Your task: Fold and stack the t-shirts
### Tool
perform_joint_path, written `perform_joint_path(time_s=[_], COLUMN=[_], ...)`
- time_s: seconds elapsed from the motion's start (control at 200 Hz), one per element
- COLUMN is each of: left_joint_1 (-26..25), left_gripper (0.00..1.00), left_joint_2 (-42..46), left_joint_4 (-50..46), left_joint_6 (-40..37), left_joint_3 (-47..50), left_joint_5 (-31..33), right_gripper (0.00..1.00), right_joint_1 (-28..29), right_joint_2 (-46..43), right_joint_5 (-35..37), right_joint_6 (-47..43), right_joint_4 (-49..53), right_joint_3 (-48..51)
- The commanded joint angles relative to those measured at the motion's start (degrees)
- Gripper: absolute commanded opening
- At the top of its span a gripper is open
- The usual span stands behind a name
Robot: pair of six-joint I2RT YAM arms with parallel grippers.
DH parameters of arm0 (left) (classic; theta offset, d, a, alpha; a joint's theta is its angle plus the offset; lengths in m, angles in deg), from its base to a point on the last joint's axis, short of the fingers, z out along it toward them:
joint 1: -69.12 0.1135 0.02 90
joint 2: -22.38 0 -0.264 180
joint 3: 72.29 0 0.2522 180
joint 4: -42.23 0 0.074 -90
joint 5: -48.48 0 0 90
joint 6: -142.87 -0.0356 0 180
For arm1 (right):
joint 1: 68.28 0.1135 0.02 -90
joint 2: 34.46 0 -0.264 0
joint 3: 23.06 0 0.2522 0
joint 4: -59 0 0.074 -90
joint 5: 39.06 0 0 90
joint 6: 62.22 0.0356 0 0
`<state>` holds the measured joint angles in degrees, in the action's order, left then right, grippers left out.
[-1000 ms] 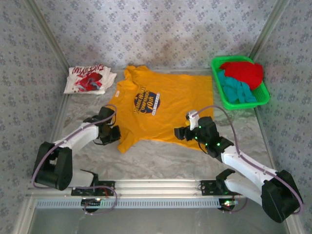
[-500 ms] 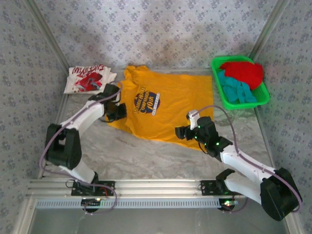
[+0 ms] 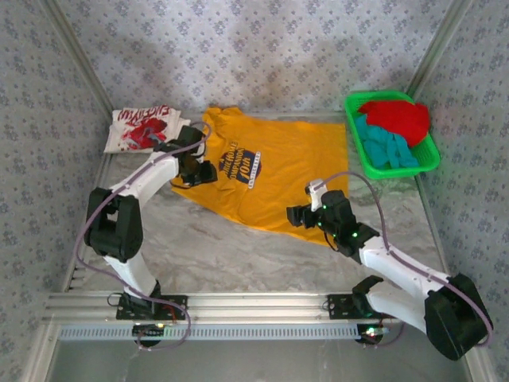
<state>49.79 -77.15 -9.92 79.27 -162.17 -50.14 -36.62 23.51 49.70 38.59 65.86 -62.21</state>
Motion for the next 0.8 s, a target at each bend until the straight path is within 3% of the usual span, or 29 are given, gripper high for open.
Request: perform_joint_path(time_s=[0.0, 0.175, 0.245, 0.51, 0.675, 0.74, 0.794], left_joint_1=[-0.42, -1.22, -1.86, -2.20, -2.18, -2.20, -2.20], left_gripper=[0.41, 0.44, 0.50, 0.47, 0.22, 0.01, 0.00], left_joint_2=[-0.38, -6.60, -8.81, -15.82, -14.70, -14.24, -13.71], left_joint_4=[2.94, 5.70, 6.43, 5.59, 6.84, 7.11, 7.22], left_joint_6=[0.67, 0.66, 0.63, -0.03, 0.50, 0.50, 0.59], left_joint_3=[1.80, -1.21, -3.21, -8.63, -7.00, -6.85, -6.65], left_joint_5=[-3.25, -6.18, -6.79, -6.25, -5.22, -4.83, -4.51], right_gripper=[0.80, 0.80, 0.80, 0.80, 0.80, 0.80, 0.81], right_joint_1=[0.23, 0.25, 0.24, 0.35, 0.30, 0.25, 0.30], right_joint_2=[2.25, 3.54, 3.50, 0.34, -1.26, -1.42, -1.25], right_joint_5=[0.64, 0.88, 1.13, 2.79, 4.09, 4.31, 4.02], right_joint_6=[-1.05, -0.81, -0.79, -0.69, -1.35, -1.41, -1.40], right_joint_4=[-0.97, -2.07, -1.40, -0.41, 0.58, 0.20, -0.16], right_joint_3=[-1.56, -2.01, -2.20, -1.33, -0.77, -0.39, -0.28])
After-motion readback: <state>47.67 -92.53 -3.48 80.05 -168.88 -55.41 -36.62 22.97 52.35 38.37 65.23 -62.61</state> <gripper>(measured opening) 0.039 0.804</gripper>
